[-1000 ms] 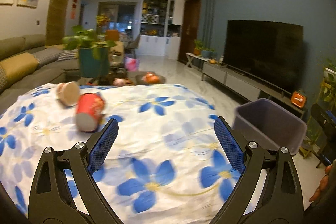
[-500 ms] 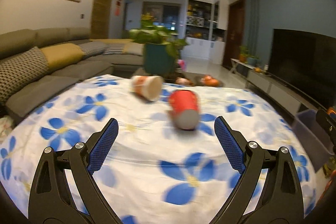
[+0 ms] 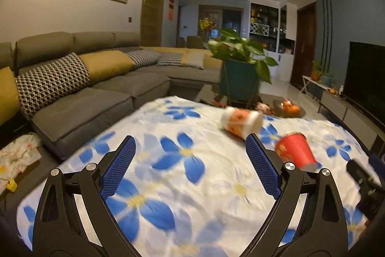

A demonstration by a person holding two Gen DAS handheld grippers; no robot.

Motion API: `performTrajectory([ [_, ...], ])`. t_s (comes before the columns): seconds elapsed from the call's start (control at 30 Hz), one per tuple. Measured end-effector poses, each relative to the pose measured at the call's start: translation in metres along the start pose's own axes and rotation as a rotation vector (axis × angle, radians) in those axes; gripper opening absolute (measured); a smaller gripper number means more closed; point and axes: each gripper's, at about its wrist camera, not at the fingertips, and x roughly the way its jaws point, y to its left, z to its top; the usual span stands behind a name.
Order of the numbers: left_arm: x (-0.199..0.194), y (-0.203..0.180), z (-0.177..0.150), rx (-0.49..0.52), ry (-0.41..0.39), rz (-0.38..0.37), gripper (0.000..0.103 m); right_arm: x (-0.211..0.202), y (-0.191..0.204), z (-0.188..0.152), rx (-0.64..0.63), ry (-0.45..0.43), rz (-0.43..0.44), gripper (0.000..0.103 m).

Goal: Collect trash
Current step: 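Move both open tools back toward the red cup and remaining white cup, then grasp the red paper cup with the right tool while the left tool grasps the white-and-orange cup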

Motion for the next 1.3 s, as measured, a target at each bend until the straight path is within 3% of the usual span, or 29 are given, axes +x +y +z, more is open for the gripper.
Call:
performTrajectory([
  [0.27,0.043,0.004,0.023,-0.020,-0.049,0.063,0.091,0.070,0.028,0.004,-0.002,0.112,-0.022,0.087],
  [0.47,0.072,0.008,0.004,-0.057,0.051,0.023,0.091,0.093,0.028,0.006,0.020,0.159,-0.030,0.087],
  [0.53,0.071,0.009,0.003,-0.064,0.049,0.017,0.091,0.098,0.029,0.007,0.021,0.174,-0.027,0.086],
  [0.67,0.073,0.008,0.001,-0.063,0.058,0.002,0.091,0.110,0.031,0.007,0.024,0.221,-0.011,0.077],
  [0.77,0.074,0.004,0.000,-0.047,0.072,-0.011,0.091,0.118,0.031,0.004,0.021,0.259,0.002,0.061],
  [0.8,0.074,0.002,0.000,-0.039,0.072,-0.019,0.091,0.118,0.030,0.004,0.027,0.262,0.005,0.060],
  [1.07,0.070,-0.038,0.003,0.059,0.069,-0.131,0.091,0.097,0.014,0.014,0.078,0.171,-0.003,0.058],
  [1.2,0.088,-0.064,0.005,0.077,0.101,-0.205,0.091,0.075,0.001,0.025,0.063,0.068,-0.057,0.058],
  [1.3,0.110,-0.079,0.005,0.094,0.139,-0.219,0.087,0.065,-0.009,0.029,0.065,0.030,-0.066,0.058],
])
